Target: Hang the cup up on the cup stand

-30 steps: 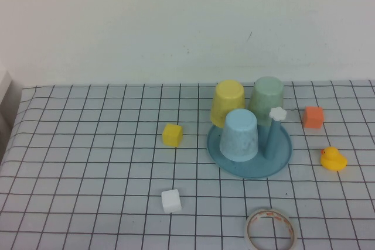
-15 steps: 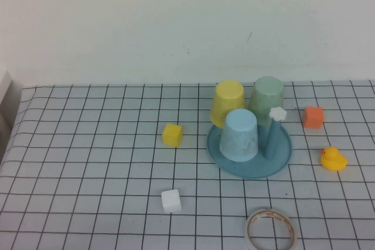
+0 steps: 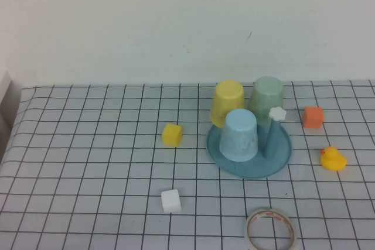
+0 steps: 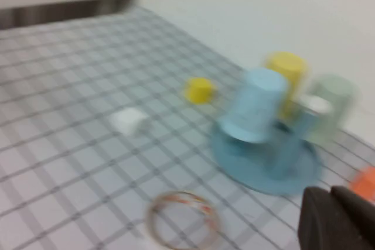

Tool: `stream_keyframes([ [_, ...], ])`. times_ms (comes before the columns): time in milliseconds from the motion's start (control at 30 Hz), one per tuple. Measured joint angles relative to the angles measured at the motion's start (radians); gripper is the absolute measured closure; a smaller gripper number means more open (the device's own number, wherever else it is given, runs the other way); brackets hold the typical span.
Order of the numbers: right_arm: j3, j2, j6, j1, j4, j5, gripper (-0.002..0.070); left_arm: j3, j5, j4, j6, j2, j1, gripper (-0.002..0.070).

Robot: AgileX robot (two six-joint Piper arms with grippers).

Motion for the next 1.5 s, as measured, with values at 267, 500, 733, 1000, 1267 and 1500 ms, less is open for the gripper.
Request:
stream_keyframes([
  [267, 0.0, 0.0, 0.0, -0.544, 0.0, 0.0, 0.0678, 0.0, 0.0, 0.0, 0.0, 0.0, 0.0, 0.0676],
  [500, 0.0, 0.0, 0.0, -0.768, 0.0, 0.0, 0.0678, 0.0, 0.0, 0.0, 0.0, 0.0, 0.0, 0.0676],
  [733, 0.016, 0.0, 0.0, -0.781, 0.0, -0.004, 0.0678, 0.0, 0.0, 0.0, 0.0, 0.0, 0.0, 0.0676],
  [1000, 0.051, 0.0, -0.167, -0.832, 0.144, 0.014, 0.0678, 0.0, -0.002, 0.0, 0.0, 0.0, 0.0, 0.0676],
  [1267, 0.076, 0.0, -0.629, -1.037, 0.393, -0.066, 0.0678, 0.0, -0.002, 0.0, 0.0, 0.0, 0.0, 0.0676],
  [1500, 0.164, 0.0, -0.593, -1.112, 0.534, -0.314, 0.0678, 0.0, -0.002, 0.0, 0.0, 0.0, 0.0, 0.0676],
])
